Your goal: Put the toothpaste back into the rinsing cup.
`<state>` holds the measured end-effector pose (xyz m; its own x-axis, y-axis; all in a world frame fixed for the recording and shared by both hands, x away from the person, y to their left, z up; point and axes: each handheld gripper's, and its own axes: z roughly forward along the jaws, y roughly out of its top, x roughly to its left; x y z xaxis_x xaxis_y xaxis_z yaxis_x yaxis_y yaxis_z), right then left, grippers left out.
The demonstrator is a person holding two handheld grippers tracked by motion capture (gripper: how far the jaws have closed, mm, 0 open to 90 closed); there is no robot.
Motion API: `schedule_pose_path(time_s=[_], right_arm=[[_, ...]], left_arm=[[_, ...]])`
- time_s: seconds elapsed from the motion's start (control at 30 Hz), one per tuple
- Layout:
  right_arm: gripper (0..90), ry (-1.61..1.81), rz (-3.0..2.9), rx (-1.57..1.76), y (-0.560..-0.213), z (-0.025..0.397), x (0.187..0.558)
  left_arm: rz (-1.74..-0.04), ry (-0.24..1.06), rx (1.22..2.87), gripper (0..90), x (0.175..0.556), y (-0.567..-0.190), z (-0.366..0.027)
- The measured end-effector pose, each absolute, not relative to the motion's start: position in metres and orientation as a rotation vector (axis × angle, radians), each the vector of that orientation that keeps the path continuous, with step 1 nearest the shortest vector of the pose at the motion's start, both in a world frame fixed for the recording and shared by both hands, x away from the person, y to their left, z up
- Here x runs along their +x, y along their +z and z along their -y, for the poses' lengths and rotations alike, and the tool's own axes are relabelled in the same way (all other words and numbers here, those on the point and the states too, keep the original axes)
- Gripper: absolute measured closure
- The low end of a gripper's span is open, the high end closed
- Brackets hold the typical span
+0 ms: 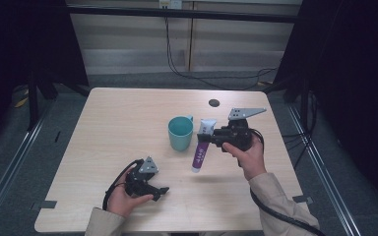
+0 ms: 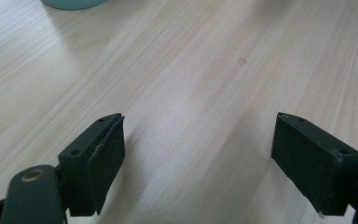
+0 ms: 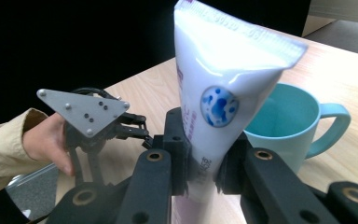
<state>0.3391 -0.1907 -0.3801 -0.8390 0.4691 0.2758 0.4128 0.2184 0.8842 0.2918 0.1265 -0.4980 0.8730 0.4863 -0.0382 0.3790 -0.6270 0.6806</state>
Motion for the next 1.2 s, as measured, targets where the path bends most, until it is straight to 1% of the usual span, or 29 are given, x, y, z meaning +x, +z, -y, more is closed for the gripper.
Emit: schedule_pose_path(time_s=[0.2,0.4,0.53,0.97,1.2], right_arm=[[77.2,1.727,-2.392,0.872,-0.375,0.193,0.342],[77.2,1.722,-2.378,0.870,-0.366,0.193,0.345],[77.2,1.722,-2.363,0.871,-0.361,0.193,0.347],[77.2,1.711,-2.312,0.900,-0.347,0.195,0.357],[77.3,1.702,-2.301,0.888,-0.334,0.195,0.361]], left_arm=[[-0.633,0.205,2.304,15.6,0.291,-0.503,-0.134],[-0.608,0.216,2.293,14.5,0.289,-0.505,-0.138],[-0.600,0.219,2.266,11.9,0.288,-0.508,-0.139],[-0.605,0.219,2.262,10.6,0.287,-0.509,-0.139],[-0.600,0.217,2.262,10.6,0.287,-0.509,-0.140]])
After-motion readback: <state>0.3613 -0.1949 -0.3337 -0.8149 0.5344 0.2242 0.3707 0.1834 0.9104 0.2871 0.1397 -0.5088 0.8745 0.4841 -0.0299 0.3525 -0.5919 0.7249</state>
